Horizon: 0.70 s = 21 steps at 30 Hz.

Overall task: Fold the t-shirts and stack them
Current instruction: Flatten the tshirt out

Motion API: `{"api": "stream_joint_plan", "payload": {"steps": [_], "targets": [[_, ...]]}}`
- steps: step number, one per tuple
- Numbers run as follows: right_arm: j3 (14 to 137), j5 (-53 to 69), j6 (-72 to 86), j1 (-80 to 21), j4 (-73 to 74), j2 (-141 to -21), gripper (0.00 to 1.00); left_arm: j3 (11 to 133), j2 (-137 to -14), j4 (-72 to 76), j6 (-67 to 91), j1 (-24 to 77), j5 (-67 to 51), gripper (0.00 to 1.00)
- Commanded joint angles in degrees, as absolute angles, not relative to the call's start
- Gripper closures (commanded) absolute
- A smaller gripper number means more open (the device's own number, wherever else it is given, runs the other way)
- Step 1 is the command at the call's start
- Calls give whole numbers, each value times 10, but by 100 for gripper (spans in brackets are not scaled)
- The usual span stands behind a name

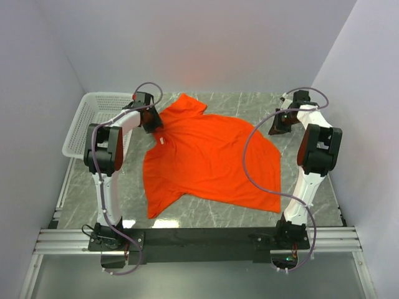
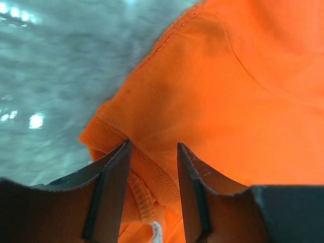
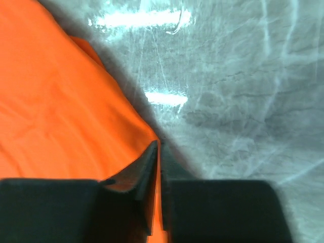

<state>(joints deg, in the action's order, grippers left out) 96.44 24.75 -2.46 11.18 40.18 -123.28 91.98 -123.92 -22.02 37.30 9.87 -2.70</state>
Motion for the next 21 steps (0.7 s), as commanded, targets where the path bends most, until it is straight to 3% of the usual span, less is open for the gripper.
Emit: {"api": "stream_joint_plan", "payload": {"steps": [1,2,5,9,13,15,21], "targets": [[993,277,-38,117,404,-1199,84,904,-1208,-228,367,88,-3,52],[995,272,-40,114,415,-1204,68,905,-1207,-228,366,88,-5,52],[986,266,-40,110,412,-1220,55,910,-1201,-229,366,88,-4,50],[982,265,-44,98,421,-1242,50,906,-1187,-215,360,87,-18,48],[973,268,-47,79,427,-1252,51,910,-1172,-198,357,87,-53,46],[966,266,-47,69,431,-1257,57,912,-1161,-185,358,87,-68,45],[970,256,-52,66,434,-1251,84,918,-1122,-149,358,87,-118,42]]}}
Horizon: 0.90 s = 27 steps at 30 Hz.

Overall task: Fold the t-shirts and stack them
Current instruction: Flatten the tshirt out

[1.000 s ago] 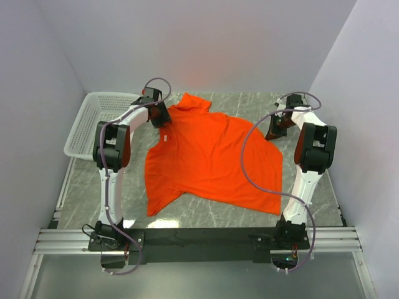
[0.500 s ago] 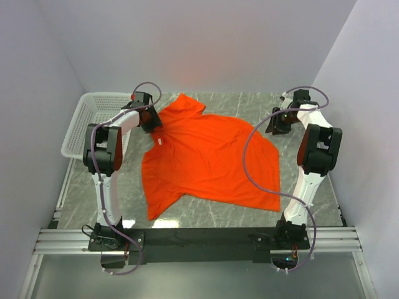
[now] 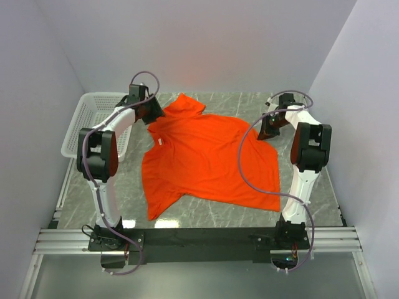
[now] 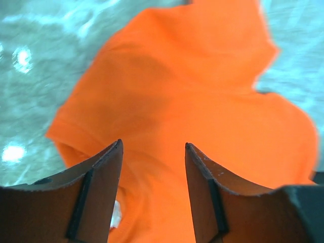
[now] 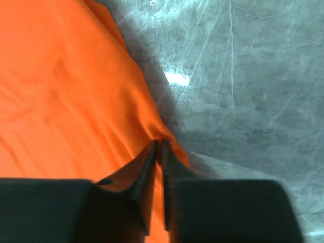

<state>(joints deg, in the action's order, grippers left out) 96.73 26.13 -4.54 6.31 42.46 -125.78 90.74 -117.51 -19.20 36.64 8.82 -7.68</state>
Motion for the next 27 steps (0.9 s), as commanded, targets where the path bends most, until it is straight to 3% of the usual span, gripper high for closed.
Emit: {"api": "stream_joint_plan", "payload": {"steps": [1,3,11,17,18,19,21,22,27], "targets": [[970,254,-54,66,433,-1247,88,918,-1118,-142,358,87,-122,42],[966,249,-63,66,428,-1230,100,917,-1100,-134,356,87,-132,41],[871,224,-148,37,340,-1070,100,874,-1011,-113,347,87,-109,41],[702,149,-250,-97,299,-959,99,796,-941,-101,345,87,-107,41],[673,137,-264,-123,303,-957,94,776,-933,-100,343,87,-107,40],[662,141,-272,-133,311,-955,81,767,-925,-102,342,87,-105,40],[638,162,-284,-141,341,-953,69,739,-902,-103,338,87,-104,40],[633,184,-298,-140,351,-948,58,730,-895,-105,337,86,-104,40],[646,221,-287,-112,370,-897,50,683,-847,-107,330,86,-96,40]]}}
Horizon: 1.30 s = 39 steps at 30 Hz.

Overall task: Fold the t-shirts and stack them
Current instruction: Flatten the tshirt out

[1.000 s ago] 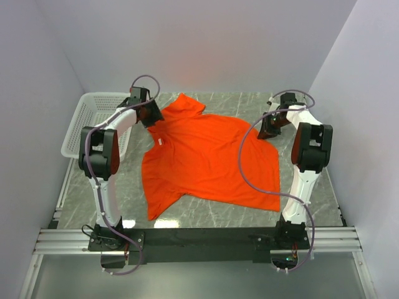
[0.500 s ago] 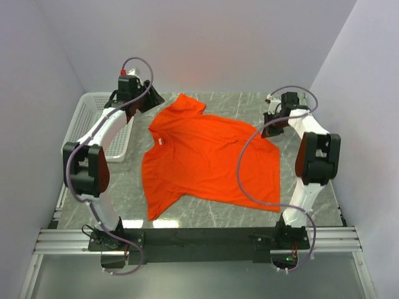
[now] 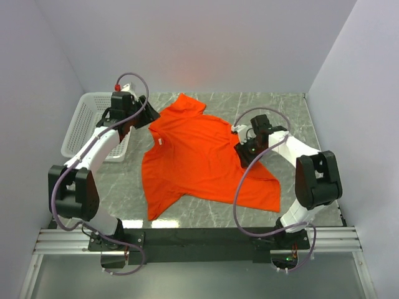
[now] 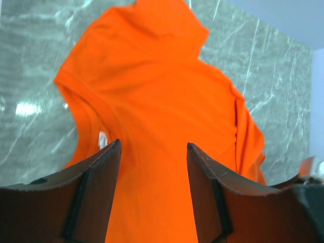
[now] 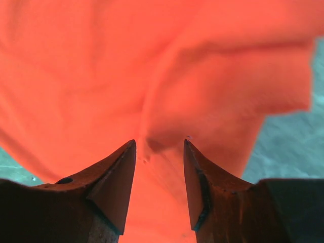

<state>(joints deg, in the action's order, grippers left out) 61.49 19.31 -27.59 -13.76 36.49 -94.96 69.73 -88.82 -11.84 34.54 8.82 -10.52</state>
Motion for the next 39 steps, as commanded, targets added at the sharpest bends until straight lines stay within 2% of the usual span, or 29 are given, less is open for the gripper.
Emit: {"api": "stream_joint_plan", "payload": {"steps": [1,6,13,20,33,36,37,38,39], "targets": [[659,230,-267,-102,373,-897,50,678,-841,-106,330,85,-94,40],[741,250,-177,-48,396,-969,50,643,-808,-98,337,83,-88,39],[774,220,-53,-37,364,-1058,48,621,-790,-94,342,81,-90,39],[809,183,-37,-33,363,-1121,47,609,-780,-97,343,81,-89,39],[809,142,-32,-25,350,-1127,53,607,-789,-88,349,81,-97,39],[817,156,-27,-25,350,-1143,58,610,-796,-86,350,81,-99,39],[824,163,-26,-25,349,-1150,69,612,-799,-86,350,81,-101,40],[824,168,-25,-25,351,-1152,69,612,-799,-86,350,81,-102,40],[827,174,-25,-24,351,-1151,74,613,-799,-87,349,80,-102,39]]}}
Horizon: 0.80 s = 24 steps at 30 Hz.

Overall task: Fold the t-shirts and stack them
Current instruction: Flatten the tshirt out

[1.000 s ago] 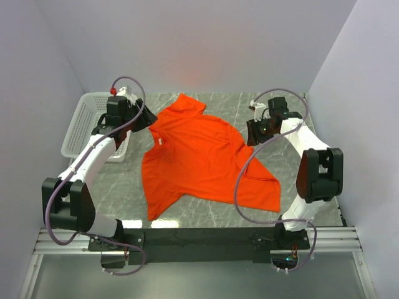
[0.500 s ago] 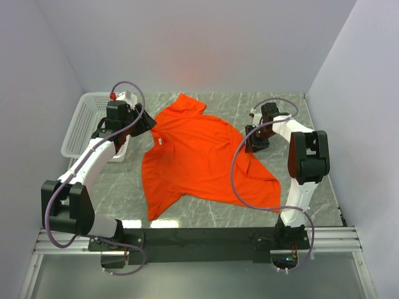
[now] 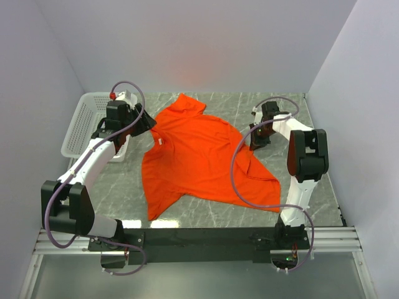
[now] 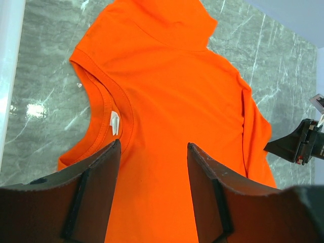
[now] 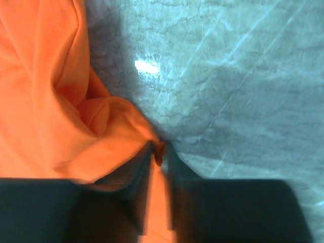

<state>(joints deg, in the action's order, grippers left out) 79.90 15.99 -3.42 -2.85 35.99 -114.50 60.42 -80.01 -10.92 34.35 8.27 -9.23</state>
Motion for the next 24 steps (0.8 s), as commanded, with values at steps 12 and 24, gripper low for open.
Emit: {"api": "stream_joint_plan", "payload": {"steps": [12,24], "targets": [[884,59,-70,61,292,-1110,100,615,-811,-83,345,81,-105,40],[1076,1,-120,66,295,-1263,100,690,-896,-68,323,80,-127,40]]}}
